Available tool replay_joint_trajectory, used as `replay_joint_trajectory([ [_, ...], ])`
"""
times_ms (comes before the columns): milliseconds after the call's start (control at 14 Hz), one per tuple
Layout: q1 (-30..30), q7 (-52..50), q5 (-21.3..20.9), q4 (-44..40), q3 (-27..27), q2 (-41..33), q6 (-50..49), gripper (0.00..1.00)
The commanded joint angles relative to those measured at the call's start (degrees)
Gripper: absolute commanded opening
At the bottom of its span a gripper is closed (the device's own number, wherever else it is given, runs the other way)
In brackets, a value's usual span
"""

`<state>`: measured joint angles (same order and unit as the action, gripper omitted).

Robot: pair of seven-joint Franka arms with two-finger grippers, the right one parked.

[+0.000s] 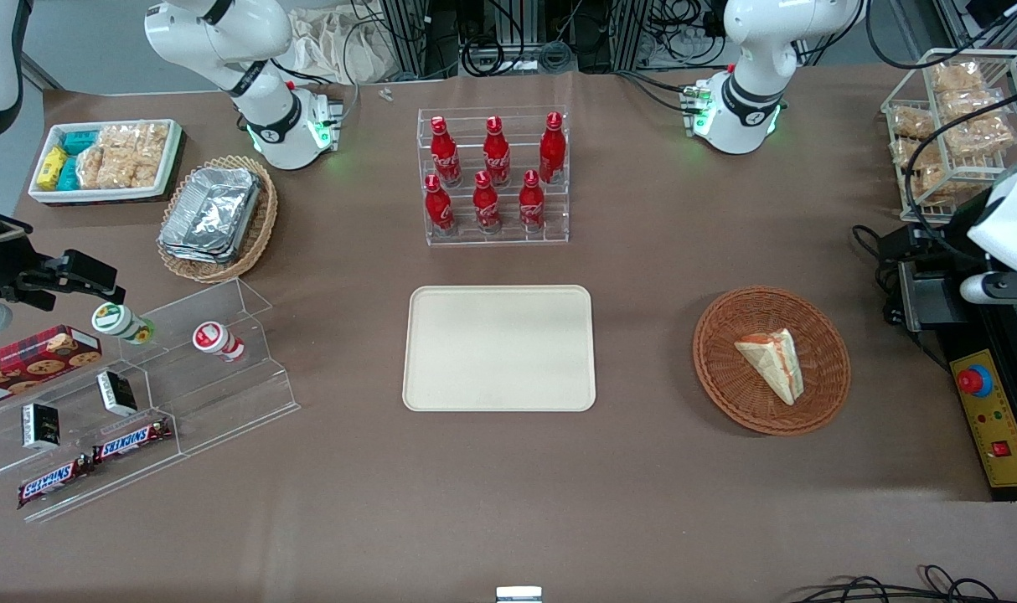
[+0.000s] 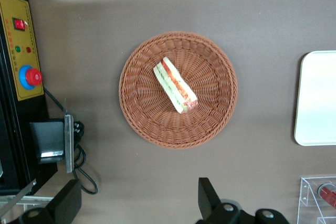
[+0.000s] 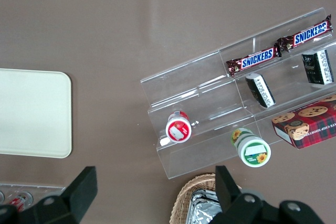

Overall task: Place sandwich from basket to tray
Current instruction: 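Move the left gripper over the sandwich in the wicker basket, then lower the left gripper onto the wrapped sandwich and close on it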

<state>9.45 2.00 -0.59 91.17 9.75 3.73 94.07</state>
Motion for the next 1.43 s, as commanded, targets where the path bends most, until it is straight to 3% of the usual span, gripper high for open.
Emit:
replay_joint_trajectory([
  [0,0.0,0.5,0.5,-3.3,0.1,2.8,-1.9,1.00],
  [286,-1.8,-5.8,-1.4,-4.1,0.5,6.1,-1.6,1.00],
  [429,-2.0,-15.1,-1.6,-2.3,0.4,6.9,0.8,1.00],
  [929,-1.7,-35.9,-1.7,15.4,0.3,8.7,23.6,1.00],
  [1357,-2.5,-44.5,-4.9,17.5,0.3,16.1,29.1,1.00],
])
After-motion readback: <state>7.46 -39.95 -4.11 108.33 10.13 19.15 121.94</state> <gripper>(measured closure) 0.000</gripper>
